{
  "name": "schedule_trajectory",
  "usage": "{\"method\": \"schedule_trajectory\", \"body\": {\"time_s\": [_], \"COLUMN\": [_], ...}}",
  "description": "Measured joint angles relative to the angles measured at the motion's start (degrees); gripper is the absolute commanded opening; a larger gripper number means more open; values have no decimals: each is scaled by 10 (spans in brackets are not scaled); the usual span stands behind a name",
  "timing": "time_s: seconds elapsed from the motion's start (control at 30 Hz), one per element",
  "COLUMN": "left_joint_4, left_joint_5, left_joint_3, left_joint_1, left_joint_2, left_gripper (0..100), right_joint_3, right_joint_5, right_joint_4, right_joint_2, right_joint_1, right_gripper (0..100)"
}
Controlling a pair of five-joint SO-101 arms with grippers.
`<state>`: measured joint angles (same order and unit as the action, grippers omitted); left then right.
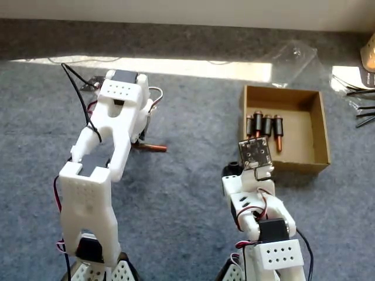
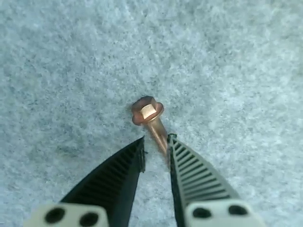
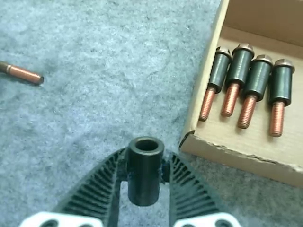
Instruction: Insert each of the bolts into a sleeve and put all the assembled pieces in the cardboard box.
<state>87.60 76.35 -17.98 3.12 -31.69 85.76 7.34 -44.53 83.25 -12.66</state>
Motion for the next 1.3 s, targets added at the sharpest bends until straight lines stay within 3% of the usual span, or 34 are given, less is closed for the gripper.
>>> {"method": "schedule_trajectory", "body": {"time_s": [1.3], "left_joint_4": [41], "left_joint_5": [0], "left_joint_3": [0], "left_joint_1": [-5], "left_joint_2": [0], "left_gripper": [87], "right_joint_3": [0], "right_joint_5": [0], "right_joint_4": [0], "right_joint_2": [0], "right_joint_1": [0], "right_gripper": [4]}}
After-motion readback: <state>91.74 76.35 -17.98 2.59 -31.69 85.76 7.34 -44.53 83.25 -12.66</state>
